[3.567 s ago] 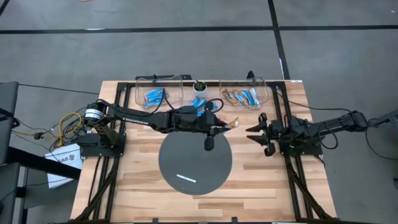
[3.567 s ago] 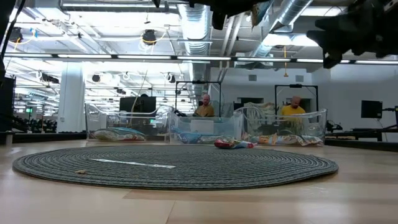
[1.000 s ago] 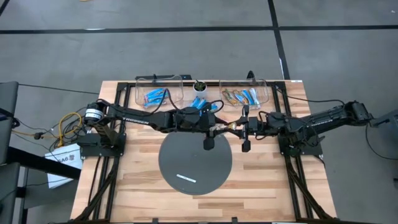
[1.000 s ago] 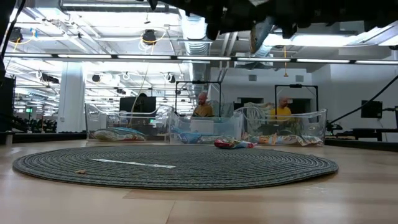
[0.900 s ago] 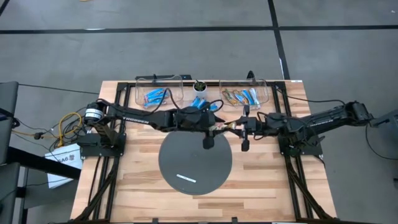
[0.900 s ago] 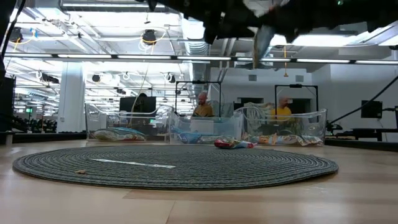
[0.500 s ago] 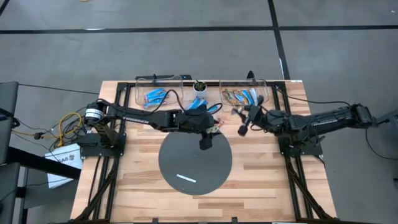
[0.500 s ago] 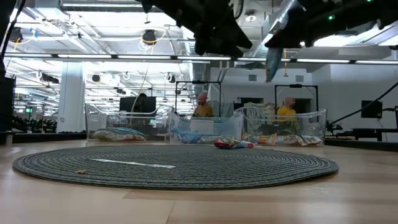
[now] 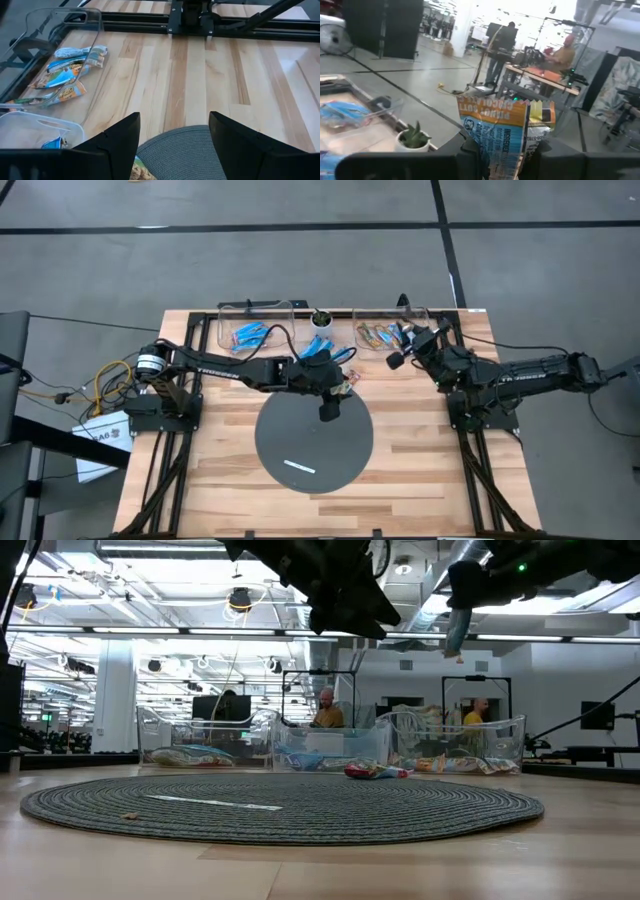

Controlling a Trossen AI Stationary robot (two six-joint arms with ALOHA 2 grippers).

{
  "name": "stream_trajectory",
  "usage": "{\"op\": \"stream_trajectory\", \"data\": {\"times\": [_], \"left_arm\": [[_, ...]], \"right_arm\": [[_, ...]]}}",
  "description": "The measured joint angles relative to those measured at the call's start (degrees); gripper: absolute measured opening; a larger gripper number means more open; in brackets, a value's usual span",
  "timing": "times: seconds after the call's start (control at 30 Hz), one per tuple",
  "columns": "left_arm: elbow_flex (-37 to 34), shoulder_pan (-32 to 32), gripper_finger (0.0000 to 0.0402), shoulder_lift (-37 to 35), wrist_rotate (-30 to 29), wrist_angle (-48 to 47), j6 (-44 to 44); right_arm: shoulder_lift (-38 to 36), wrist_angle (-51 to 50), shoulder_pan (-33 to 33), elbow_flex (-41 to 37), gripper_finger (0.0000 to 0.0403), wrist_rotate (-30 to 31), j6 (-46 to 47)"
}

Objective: Pick and place Granola Bars by type
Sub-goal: Put the yellow granola bar into the right transparent bin

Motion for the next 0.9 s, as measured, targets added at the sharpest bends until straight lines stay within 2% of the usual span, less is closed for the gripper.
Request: {"op": "stream_trajectory", "data": {"times": [0.23, 0.37, 0.63, 0.9], "left_arm": [[-0.02, 0.00, 0.0231, 0.00, 0.00, -0.02, -0.02], [-0.02, 0.00, 0.0231, 0.00, 0.00, -0.16, -0.06], [-0.02, 0.00, 0.0231, 0.00, 0.02, -0.83, -0.96], [-0.01, -0.01, 0.0231, 0.00, 0.02, -0.83, -0.96]], "right_arm": [[0.90, -0.88, -5.01, 0.29, 0.0068, -2.11, 0.79], [2.56, -11.13, -9.33, 4.64, 0.0068, -3.05, 6.63], [10.16, -36.51, -18.11, 17.67, 0.0068, -12.95, 20.56], [17.08, -47.68, -25.65, 24.54, 0.0068, -23.47, 25.09]]}}
